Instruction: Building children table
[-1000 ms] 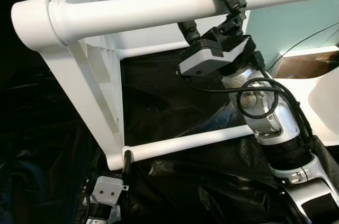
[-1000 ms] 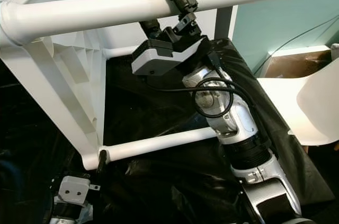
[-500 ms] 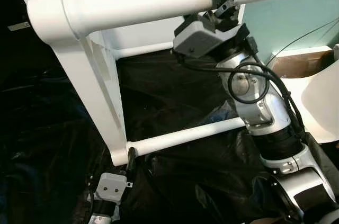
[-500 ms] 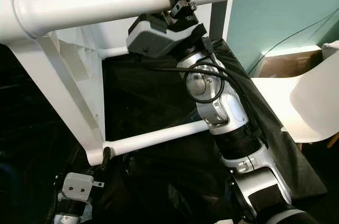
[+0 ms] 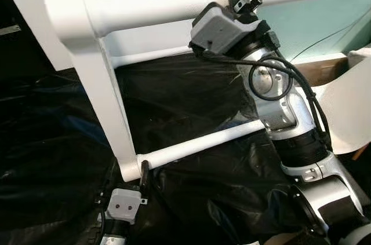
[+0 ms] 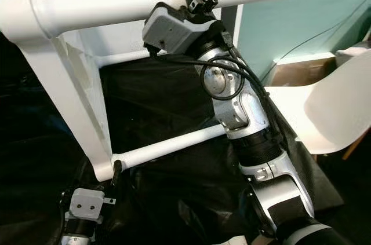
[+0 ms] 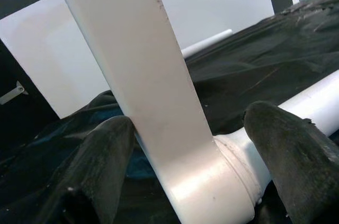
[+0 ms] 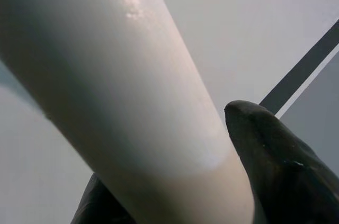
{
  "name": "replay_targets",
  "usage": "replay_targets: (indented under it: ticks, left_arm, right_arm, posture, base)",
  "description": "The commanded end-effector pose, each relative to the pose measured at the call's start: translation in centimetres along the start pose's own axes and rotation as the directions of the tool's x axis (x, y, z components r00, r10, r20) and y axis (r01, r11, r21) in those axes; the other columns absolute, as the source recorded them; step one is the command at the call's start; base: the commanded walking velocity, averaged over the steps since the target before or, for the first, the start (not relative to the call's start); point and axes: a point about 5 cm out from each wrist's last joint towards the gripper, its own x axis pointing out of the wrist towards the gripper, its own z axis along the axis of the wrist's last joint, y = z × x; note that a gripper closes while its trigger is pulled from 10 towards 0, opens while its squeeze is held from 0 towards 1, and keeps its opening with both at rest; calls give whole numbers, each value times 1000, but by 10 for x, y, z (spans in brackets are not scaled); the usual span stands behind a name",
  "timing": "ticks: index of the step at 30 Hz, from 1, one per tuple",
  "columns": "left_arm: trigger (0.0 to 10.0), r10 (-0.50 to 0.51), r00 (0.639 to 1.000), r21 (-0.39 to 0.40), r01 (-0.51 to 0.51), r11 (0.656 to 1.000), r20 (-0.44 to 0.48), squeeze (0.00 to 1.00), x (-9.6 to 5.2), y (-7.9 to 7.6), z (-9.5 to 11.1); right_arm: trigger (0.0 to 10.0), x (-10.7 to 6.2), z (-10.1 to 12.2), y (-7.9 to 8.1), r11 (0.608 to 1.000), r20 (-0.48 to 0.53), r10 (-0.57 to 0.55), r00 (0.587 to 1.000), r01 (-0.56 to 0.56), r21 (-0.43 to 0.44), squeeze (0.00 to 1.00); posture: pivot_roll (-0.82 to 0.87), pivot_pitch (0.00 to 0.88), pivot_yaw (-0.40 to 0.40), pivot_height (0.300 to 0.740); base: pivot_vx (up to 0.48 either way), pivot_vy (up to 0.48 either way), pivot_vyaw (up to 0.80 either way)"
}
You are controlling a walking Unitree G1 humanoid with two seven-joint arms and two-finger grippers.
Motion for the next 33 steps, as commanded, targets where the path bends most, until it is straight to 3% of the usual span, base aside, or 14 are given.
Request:
replay_targets:
  ticks: [1,7,13,19,21,24,28,30,33]
  left_arm:
    - [10000,9,1000,3,-10,1000,4,0,2,-2,3]
    - [10000,17,1000,-5,-17,1000,-8,0,0,-3,3]
    - [10000,26,999,-13,-26,1000,-35,0,-4,-8,-3]
    - [10000,36,998,-13,-37,999,-60,0,-9,-9,-10]
    - [10000,57,997,3,-57,998,-61,0,-11,-7,-11]
    - [10000,78,995,16,-77,997,-56,0,-12,-4,-11]
    - [10000,141,989,41,-139,989,-46,0,-11,6,-11]
    - [10000,273,962,32,-273,962,-6,0,2,34,-4]
    - [10000,322,947,15,-322,946,19,0,9,47,1]
  right_arm:
    - [0,1,-4,13,969,-71,8,997,9,248,0]
    - [0,6,-4,13,953,-93,-17,996,44,301,0]
    - [0,6,-14,6,924,-182,-101,978,160,346,0]
    - [0,-6,-38,-4,863,-355,-178,918,319,392,0]
    - [0,-15,-50,-5,818,-437,-181,881,381,430,0]
    - [0,-19,-53,-5,805,-459,-178,870,397,440,0]
    - [0,-27,-60,-7,793,-493,-191,849,429,433,0]
    - [0,-35,-67,-9,793,-530,-209,822,459,401,0]
    - [0,-36,-69,-9,794,-539,-211,815,464,391,0]
  posture:
    - [-41,0,59,740]
    - [-38,0,56,740]
    - [-32,0,49,740]
    - [-36,0,48,740]
    - [-39,0,50,740]
    - [-40,2,52,740]
    - [-42,4,55,740]
    - [-40,9,58,740]
    - [-40,9,58,740]
  base:
    - [0,0,0]
    - [0,0,0]
    - [0,0,0]
    - [0,0,0]
    - [0,0,0]
    - [0,0,0]
    - [0,0,0]
    - [0,0,0]
    - [0,0,0]
